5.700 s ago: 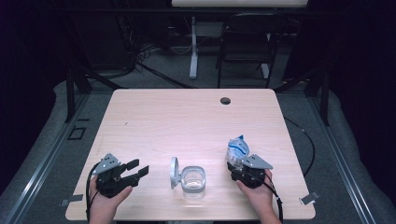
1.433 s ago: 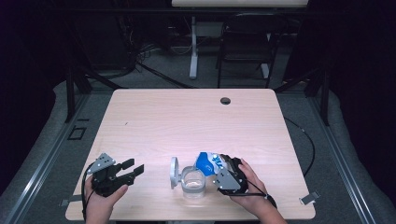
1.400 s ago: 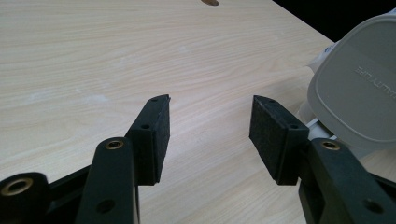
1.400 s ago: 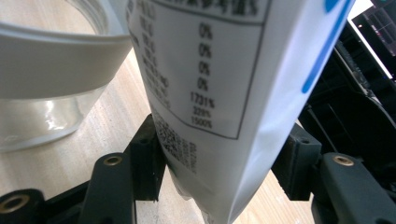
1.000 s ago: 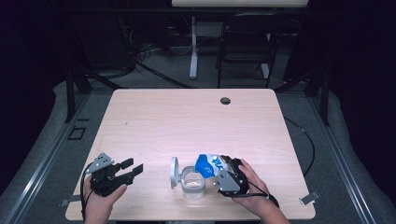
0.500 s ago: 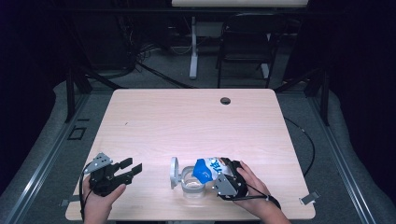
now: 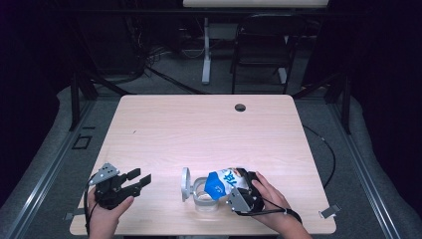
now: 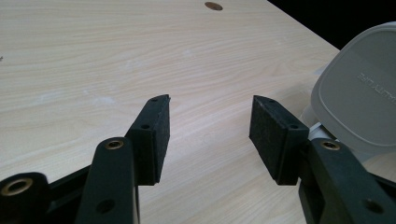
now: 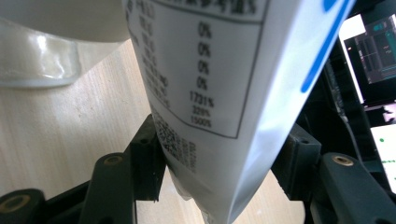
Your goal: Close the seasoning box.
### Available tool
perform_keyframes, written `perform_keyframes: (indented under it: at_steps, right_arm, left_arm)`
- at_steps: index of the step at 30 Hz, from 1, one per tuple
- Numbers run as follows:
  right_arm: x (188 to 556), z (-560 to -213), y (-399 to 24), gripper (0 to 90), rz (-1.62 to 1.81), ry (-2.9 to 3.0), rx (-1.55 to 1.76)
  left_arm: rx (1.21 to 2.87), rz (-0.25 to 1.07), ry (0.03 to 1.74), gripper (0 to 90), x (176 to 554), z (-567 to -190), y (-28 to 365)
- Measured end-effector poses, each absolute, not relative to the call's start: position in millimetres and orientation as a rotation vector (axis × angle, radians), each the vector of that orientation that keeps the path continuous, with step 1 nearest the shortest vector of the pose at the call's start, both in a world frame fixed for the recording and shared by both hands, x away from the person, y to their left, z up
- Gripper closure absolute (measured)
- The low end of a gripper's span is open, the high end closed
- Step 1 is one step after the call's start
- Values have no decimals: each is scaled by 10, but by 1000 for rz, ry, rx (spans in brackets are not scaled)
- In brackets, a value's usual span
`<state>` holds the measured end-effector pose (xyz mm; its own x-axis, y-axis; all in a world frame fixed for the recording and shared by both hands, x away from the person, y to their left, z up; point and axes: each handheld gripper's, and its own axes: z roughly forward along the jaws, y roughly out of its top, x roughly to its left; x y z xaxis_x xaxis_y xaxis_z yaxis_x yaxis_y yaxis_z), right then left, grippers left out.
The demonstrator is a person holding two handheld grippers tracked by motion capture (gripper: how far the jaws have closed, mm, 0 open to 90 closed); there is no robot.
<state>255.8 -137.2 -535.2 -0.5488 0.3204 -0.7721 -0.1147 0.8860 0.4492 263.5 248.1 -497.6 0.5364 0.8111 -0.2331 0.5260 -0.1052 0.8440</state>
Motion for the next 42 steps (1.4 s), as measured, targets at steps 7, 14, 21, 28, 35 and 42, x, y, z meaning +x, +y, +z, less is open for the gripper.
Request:
perform_keyframes:
  at_steps: [7,14,21,28,35,42]
  right_arm:
    - [2557,-5349,-1370,435,546,2076,128]
    - [2548,-5340,-1363,435,502,2064,108]
    - [2547,-5330,-1353,435,484,2051,85]
    - [2546,-5318,-1349,435,461,2049,68]
    - [2554,-5314,-1354,436,442,2045,42]
    - [2553,-5303,-1353,436,423,2048,34]
  left_arm:
    - [1771,352,1124,486,2633,-4973,2496]
    - [1771,351,1124,486,2633,-4974,2494]
    - [1765,354,1123,486,2635,-4977,2498]
    - [1766,351,1128,486,2640,-4987,2503]
    - [1768,350,1135,486,2645,-4997,2515]
    - [1761,353,1138,486,2646,-4999,2517]
